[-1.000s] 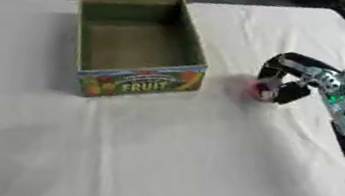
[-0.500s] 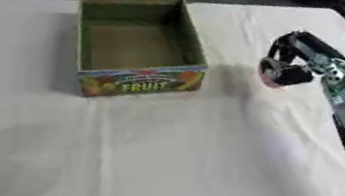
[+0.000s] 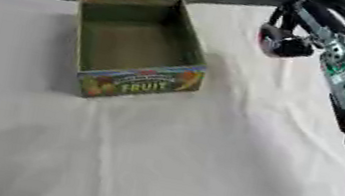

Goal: Pick up objects on the table and place them in the box.

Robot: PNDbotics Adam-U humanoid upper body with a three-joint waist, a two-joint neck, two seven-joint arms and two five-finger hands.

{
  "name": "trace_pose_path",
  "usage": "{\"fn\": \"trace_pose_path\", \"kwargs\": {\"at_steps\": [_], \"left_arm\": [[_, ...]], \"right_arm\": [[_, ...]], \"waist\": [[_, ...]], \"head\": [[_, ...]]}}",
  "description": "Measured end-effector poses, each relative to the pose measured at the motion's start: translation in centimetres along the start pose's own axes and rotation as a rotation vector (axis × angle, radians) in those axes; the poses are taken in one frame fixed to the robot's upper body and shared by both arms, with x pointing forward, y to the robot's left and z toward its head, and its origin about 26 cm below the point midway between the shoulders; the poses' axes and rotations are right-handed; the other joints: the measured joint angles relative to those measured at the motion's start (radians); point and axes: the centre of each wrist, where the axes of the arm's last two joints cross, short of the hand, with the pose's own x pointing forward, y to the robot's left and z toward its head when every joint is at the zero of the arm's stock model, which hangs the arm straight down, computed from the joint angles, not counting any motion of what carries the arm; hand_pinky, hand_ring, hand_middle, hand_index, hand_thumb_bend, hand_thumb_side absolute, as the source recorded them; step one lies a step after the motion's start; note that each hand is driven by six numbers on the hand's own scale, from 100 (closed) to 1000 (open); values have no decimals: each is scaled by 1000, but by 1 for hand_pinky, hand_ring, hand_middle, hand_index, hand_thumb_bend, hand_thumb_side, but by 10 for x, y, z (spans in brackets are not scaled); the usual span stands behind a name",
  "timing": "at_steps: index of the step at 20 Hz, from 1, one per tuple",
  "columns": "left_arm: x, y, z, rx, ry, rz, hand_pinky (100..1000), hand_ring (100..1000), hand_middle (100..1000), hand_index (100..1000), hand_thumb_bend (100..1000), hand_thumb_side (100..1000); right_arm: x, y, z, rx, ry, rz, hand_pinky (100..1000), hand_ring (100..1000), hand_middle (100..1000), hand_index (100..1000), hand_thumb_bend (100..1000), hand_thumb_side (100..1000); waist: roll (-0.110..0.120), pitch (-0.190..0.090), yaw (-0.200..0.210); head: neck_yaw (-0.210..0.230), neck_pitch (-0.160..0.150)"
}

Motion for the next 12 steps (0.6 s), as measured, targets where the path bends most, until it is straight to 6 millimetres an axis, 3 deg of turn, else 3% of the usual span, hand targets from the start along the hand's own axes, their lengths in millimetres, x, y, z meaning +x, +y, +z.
{"fn": "trace_pose_path", "kwargs": {"at_steps": [6, 12], "left_arm": [[0, -1, 0, -5, 2, 0, 582, 576, 623, 747, 390, 100], [0, -2, 0, -17, 4, 0, 582, 575, 623, 747, 390, 100]], "right_arm": [[27, -1, -32, -18, -52, -50, 575, 531, 199, 285, 100, 100], [53, 16, -62, 3, -84, -107, 574, 535, 203, 290, 100, 100]], "waist": [[0, 0, 15], [-1, 0, 37]], "head": [[-8, 0], [-18, 0]]}}
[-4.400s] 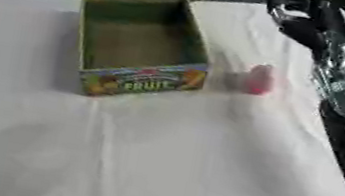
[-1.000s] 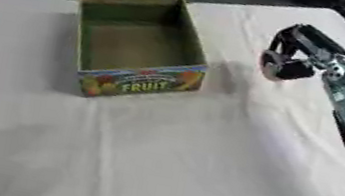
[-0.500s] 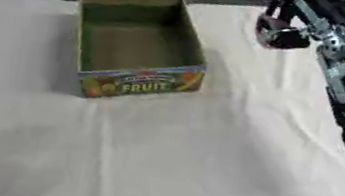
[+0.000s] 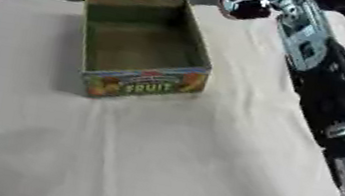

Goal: Pick up objects on the table and place them in the box.

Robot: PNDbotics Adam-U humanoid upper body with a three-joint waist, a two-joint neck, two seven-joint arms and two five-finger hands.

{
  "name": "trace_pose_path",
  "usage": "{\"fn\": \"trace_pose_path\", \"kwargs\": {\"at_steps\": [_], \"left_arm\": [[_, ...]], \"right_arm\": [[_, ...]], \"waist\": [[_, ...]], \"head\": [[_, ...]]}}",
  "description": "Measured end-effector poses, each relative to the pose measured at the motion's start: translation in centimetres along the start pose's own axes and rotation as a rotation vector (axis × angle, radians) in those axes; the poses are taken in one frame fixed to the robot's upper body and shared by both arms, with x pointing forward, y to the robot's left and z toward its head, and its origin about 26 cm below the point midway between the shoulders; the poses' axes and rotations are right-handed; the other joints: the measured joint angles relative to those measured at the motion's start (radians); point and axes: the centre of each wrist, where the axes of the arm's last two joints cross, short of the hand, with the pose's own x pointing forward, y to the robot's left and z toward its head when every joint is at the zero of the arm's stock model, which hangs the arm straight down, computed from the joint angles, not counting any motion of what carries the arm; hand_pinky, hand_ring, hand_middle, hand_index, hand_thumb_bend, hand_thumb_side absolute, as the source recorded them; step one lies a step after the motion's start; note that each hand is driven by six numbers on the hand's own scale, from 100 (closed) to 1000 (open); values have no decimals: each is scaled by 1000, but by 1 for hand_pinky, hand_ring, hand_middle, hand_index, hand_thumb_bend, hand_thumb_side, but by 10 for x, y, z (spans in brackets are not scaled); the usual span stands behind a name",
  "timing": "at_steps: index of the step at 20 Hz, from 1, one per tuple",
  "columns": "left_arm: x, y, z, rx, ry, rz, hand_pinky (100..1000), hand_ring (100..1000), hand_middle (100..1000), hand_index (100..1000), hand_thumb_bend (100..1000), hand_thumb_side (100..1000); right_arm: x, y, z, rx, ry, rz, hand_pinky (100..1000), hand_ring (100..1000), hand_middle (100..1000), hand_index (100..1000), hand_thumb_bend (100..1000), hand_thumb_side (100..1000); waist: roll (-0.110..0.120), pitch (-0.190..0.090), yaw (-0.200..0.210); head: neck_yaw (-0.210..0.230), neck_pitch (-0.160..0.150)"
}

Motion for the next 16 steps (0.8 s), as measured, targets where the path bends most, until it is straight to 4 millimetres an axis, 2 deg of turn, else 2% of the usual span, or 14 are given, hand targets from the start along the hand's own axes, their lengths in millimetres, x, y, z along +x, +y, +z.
{"fn": "trace_pose_path", "kwargs": {"at_steps": [7, 12, 15, 16], "left_arm": [[1, -3, -1, -21, -2, 1, 582, 575, 623, 747, 391, 100], [3, -5, -3, -33, -7, 1, 582, 575, 622, 747, 390, 100], [3, -5, -3, -35, -9, 1, 583, 575, 622, 747, 390, 100], [3, -5, -3, -35, -10, 1, 583, 575, 622, 747, 390, 100]], "right_arm": [[22, 41, -26, 60, -11, -30, 590, 555, 231, 323, 100, 100], [32, 73, -33, 130, -13, -20, 613, 582, 262, 356, 100, 100], [36, 88, -34, 175, -21, 2, 665, 665, 405, 512, 100, 100], [37, 91, -34, 184, -23, 13, 688, 712, 510, 632, 100, 137]], "waist": [[1, 0, 32], [1, 3, 48], [1, 5, 52], [1, 5, 53]], "head": [[-18, -4], [-26, -9], [-28, -9], [-29, -9]]}}
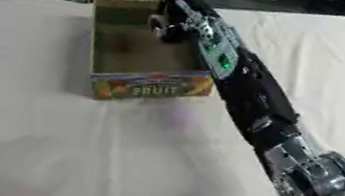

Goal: Pick up objects on the table and place them in the box.

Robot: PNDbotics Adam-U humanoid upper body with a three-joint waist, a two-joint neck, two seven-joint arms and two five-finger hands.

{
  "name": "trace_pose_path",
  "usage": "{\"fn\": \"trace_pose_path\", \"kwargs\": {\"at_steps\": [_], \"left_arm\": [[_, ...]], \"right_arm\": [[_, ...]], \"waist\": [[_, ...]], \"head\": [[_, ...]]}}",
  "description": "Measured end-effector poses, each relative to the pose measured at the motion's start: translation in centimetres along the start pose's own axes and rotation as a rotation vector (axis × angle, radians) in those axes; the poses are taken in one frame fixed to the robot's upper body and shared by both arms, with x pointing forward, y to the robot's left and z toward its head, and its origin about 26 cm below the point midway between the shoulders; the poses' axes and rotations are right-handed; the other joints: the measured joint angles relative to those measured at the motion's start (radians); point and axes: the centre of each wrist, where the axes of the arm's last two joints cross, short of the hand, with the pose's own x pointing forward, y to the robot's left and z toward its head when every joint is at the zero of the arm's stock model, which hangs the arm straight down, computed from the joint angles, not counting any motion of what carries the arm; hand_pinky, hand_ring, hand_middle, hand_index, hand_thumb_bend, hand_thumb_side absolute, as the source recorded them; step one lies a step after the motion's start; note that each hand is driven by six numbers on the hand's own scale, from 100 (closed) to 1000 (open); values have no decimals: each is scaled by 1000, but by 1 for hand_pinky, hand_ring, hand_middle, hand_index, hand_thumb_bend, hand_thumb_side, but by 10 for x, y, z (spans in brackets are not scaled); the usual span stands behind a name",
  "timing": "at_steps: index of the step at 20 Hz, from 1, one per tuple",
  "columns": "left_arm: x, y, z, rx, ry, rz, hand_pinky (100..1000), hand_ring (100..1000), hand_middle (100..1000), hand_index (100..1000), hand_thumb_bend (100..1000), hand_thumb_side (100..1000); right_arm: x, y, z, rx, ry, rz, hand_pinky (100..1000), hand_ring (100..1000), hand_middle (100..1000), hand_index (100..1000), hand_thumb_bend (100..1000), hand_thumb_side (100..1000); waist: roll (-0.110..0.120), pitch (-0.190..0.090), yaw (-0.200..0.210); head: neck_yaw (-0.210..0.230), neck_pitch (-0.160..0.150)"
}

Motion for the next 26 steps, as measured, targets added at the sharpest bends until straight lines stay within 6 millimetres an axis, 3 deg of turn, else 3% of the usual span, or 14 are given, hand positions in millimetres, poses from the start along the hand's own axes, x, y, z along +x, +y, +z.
{"fn": "trace_pose_path", "kwargs": {"at_steps": [2, 3, 4, 5, 9, 17, 22, 26], "left_arm": [[1, 0, 0, 0, -2, 0, 583, 575, 622, 747, 389, 100], [1, 0, 0, 0, -2, 0, 583, 575, 622, 747, 389, 100], [1, 0, 0, 0, -2, 0, 583, 575, 622, 747, 389, 100], [1, 0, 0, 0, -2, 0, 583, 575, 622, 747, 389, 100], [1, 0, 0, 0, -2, 0, 584, 575, 622, 747, 388, 100], [0, 0, 1, 3, -1, 1, 584, 575, 622, 747, 387, 100], [-1, 2, 2, 17, 0, 0, 584, 574, 622, 747, 387, 100], [-1, 4, 3, 33, 2, -1, 585, 574, 622, 747, 386, 100]], "right_arm": [[0, 3, 0, 9, 3, 20, 715, 757, 615, 723, 159, 210], [0, 3, 0, 11, 6, 26, 745, 797, 720, 801, 277, 277], [0, 4, 0, 11, 8, 29, 755, 807, 742, 821, 306, 293], [-1, 4, 0, 10, 10, 28, 782, 840, 812, 883, 404, 340], [-2, 2, 1, -4, 20, 12, 816, 879, 896, 946, 488, 379], [-19, -30, 22, -152, 34, -67, 764, 850, 833, 925, 436, 401], [-43, -52, 54, -318, 51, -225, 724, 820, 787, 905, 397, 380], [-65, -62, 88, -447, 73, -388, 692, 787, 759, 888, 314, 370]], "waist": [[-1, 0, 0], [-2, 0, -1], [-2, 0, -3], [-3, 0, -6], [-4, 0, -17], [-6, -1, -43], [-6, -1, -59], [-5, -1, -72]], "head": [[0, 0], [0, 0], [0, 0], [0, 0], [2, 0], [16, 0], [31, 0], [43, 0]]}}
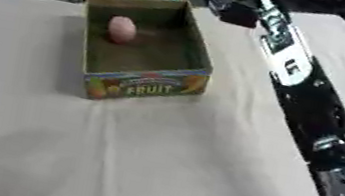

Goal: Pick up objects on the table and place them in the box.

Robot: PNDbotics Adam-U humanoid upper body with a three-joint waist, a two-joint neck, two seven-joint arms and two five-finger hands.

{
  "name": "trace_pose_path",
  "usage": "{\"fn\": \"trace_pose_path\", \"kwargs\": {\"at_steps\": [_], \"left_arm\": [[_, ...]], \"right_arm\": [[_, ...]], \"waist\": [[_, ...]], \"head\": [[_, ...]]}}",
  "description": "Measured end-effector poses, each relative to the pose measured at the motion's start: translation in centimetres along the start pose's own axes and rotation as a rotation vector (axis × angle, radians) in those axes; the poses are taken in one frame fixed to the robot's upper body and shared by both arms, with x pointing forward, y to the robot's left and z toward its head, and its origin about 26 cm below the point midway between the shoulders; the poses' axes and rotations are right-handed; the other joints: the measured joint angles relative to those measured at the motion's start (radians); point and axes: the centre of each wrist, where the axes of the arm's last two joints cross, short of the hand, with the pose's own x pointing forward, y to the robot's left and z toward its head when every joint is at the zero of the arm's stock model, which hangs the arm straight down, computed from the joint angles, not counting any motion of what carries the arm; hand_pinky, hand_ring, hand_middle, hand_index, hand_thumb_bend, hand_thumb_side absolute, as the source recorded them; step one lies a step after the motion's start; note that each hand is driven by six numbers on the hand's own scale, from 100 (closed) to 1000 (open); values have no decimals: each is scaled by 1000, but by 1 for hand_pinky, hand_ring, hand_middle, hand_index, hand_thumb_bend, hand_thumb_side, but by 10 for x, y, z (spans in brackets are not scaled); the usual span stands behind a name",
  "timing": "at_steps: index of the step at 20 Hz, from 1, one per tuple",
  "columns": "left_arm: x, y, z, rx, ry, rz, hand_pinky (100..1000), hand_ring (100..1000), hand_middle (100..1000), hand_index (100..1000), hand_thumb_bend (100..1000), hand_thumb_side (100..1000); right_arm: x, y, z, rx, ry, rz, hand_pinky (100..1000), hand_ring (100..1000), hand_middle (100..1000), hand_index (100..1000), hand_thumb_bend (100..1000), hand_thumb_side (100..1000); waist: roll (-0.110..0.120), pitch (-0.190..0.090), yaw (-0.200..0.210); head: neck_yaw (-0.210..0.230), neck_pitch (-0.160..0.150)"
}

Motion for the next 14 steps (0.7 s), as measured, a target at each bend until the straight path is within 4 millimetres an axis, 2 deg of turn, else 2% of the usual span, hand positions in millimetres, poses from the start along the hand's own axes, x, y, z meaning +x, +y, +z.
{"fn": "trace_pose_path", "kwargs": {"at_steps": [6, 14], "left_arm": [[0, 2, 0, 15, -1, -1, 585, 574, 622, 747, 386, 100], [-1, 3, 1, 22, 1, -1, 585, 574, 622, 747, 386, 100]], "right_arm": [[-20, -25, 31, -142, 69, -179, 680, 772, 743, 880, 244, 361], [-36, -33, 54, -232, 141, -276, 673, 761, 726, 872, 201, 338]], "waist": [[2, 0, -7], [2, 0, -15]], "head": [[10, 0], [17, 0]]}}
